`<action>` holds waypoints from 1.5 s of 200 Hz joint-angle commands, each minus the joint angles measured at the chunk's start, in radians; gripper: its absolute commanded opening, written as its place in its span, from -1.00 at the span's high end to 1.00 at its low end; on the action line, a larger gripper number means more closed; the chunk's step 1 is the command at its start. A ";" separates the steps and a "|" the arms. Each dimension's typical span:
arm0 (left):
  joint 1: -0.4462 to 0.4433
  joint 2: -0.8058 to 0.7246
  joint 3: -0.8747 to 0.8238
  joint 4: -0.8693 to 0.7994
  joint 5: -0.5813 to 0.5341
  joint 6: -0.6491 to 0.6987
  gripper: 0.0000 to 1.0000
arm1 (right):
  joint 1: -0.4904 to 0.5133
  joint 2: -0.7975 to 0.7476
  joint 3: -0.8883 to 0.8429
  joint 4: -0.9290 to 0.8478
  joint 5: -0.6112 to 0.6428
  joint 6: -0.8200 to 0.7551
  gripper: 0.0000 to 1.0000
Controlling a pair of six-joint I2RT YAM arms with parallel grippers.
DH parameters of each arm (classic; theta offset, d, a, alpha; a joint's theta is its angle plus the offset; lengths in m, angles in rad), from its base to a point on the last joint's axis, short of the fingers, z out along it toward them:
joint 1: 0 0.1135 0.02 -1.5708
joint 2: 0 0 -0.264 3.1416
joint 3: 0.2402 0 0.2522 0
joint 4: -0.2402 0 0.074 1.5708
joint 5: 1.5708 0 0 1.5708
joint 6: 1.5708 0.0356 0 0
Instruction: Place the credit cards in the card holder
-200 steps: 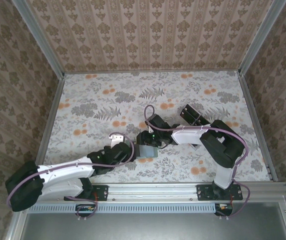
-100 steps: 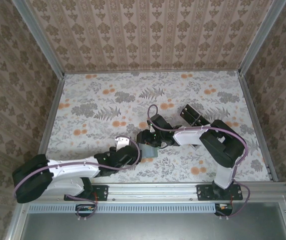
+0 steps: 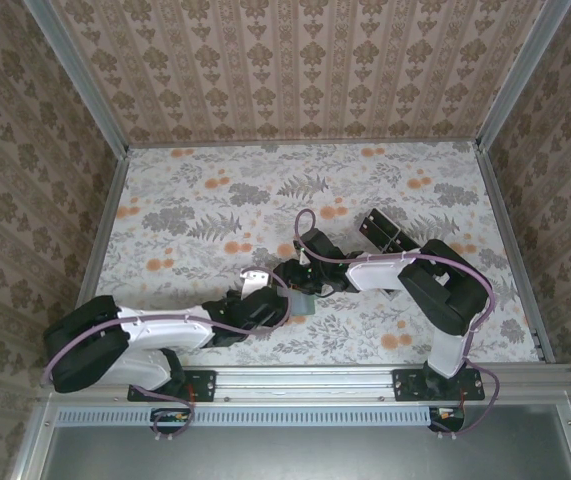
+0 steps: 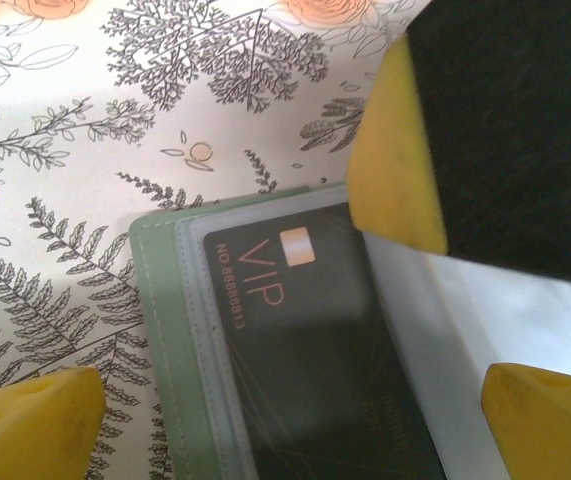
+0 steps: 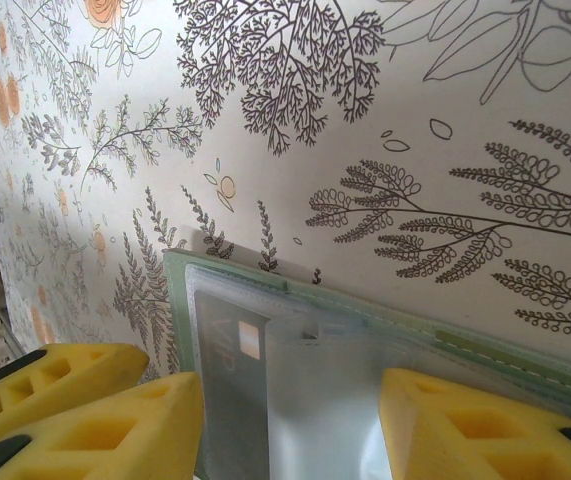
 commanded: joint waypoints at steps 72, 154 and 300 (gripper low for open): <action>-0.012 0.034 0.013 -0.078 -0.052 -0.074 -1.00 | -0.036 -0.098 -0.059 -0.105 0.017 -0.010 -0.06; -0.013 0.025 0.002 -0.068 -0.054 -0.078 -1.00 | -0.033 -0.137 -0.106 -0.082 0.011 0.001 -0.07; -0.013 0.012 -0.002 -0.058 -0.057 -0.067 -0.99 | -0.011 -0.048 -0.021 -0.028 -0.043 0.018 -0.06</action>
